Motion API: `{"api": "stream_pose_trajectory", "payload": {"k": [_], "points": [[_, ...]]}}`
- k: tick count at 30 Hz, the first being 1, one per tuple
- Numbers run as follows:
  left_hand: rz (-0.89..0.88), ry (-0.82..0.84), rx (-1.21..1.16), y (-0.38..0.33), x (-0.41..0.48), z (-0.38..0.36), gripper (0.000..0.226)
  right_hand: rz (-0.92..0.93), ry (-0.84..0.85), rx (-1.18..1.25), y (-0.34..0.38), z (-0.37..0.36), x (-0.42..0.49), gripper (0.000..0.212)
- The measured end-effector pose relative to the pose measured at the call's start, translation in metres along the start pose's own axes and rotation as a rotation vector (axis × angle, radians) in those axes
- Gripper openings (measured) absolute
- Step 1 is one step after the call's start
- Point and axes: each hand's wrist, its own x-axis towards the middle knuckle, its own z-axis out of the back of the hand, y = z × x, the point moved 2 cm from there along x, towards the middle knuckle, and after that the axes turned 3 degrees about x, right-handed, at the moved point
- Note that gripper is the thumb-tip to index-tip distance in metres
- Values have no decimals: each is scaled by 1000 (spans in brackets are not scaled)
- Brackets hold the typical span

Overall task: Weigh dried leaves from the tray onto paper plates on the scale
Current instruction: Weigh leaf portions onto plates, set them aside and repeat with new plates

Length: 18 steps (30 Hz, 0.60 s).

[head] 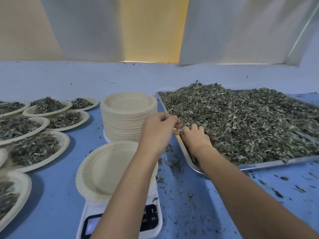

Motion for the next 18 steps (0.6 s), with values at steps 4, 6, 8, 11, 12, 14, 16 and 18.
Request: {"api": "stream_pose_trajectory", "payload": {"k": [4, 6, 8, 11, 12, 14, 16, 18], "points": [[122, -48, -100, 5, -1, -4, 25, -40, -137, 183, -9, 5, 1, 27], [221, -62, -238, 9, -2, -9, 22, -57, -274, 348, -16, 9, 3, 24], [346, -59, -409, 13, -1, -18, 21, -150, -372, 635, -23, 16, 2, 26], [505, -12, -609, 18, 4, -35, 23, -290, -384, 983, -30, 20, 0, 26], [535, 2, -648, 19, 5, -41, 26, -335, -373, 1084, -31, 21, -2, 24], [564, -2, -687, 20, 8, -51, 34, -417, -346, 1283, -32, 24, -5, 27], [569, -23, -703, 21, 10, -57, 38, -509, -301, 1455, -34, 25, -5, 37], [564, -36, -713, 21, 10, -57, 42, -570, -258, 1590, -36, 29, -5, 40]]}}
